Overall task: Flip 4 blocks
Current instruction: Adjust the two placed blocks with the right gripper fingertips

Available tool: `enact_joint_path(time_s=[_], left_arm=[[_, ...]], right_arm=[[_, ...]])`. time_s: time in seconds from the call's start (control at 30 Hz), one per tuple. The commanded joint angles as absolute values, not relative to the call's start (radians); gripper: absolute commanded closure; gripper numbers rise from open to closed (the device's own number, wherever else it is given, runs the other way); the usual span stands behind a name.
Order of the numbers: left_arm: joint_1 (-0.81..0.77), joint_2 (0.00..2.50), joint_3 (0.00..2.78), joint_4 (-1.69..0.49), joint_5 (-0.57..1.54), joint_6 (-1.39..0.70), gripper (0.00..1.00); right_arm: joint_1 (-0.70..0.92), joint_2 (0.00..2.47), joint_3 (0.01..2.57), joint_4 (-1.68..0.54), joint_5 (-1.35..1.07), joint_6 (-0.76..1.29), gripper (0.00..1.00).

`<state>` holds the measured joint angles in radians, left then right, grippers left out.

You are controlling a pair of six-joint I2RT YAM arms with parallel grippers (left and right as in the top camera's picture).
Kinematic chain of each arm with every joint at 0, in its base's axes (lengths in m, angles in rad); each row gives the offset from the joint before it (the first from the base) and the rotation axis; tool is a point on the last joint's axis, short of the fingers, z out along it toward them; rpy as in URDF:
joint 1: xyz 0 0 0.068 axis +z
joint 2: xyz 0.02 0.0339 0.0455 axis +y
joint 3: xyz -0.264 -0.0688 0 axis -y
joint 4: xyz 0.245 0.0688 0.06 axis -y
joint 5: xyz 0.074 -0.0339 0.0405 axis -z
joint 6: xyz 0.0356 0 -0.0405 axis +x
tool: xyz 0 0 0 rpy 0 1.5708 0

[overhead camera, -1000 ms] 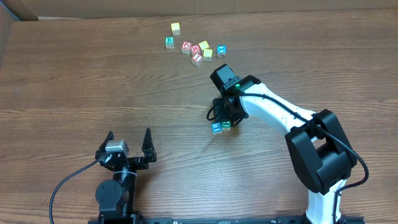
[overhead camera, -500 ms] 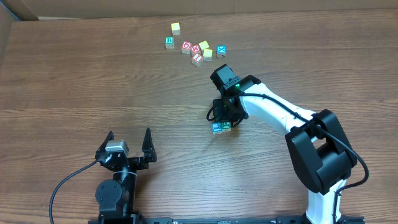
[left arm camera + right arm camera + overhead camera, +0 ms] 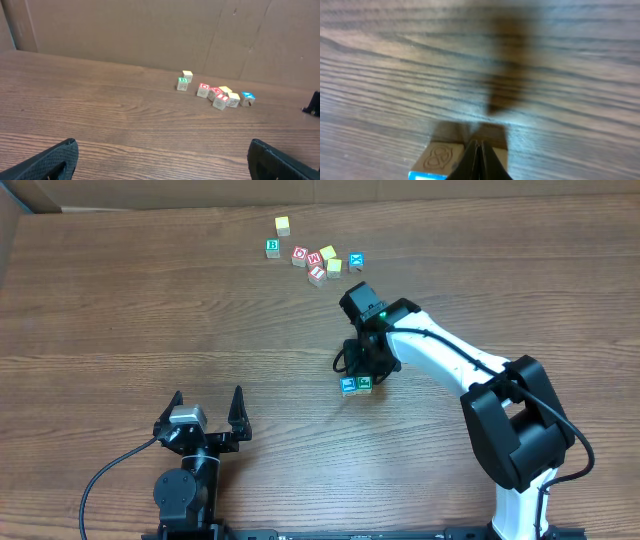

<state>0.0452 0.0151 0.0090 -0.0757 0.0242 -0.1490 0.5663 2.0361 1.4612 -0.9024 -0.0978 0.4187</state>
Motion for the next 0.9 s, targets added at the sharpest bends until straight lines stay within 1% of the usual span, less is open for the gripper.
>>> enact_joint_path(time_s=[0.0,0.17,0.27,0.5,0.63,0.87], left_arm=[[0.04,0.005,0.005,-0.078,0.019,-0.127,0.0],[0.04,0.005,0.005,-0.078,0.019,-0.127,0.0],[0.04,0.005,0.005,-0.078,0.019,-0.127,0.0],[0.04,0.005,0.005,-0.078,0.019,-0.127,0.0],[0.04,0.005,0.005,-0.078,0.019,-0.127,0.0],[0.04,0.005,0.005,-0.078,0.019,-0.127,0.0]], right_arm=[[0.531,1.995,1.547,-0.93,-0.099,0.427,0.96],[0.493,1.989,1.542,-1.007,-0.099,0.533,0.96],[0.492,1.992,1.496,-0.994,-0.099,0.553,0.96],[0.505,1.992,1.381,-0.904,-0.105,0.58,0.96],[0.511,1.992,1.375,-0.901,-0.111,0.58,0.96],[0.511,1.992,1.375,-0.907,-0.196,0.576,0.96]])
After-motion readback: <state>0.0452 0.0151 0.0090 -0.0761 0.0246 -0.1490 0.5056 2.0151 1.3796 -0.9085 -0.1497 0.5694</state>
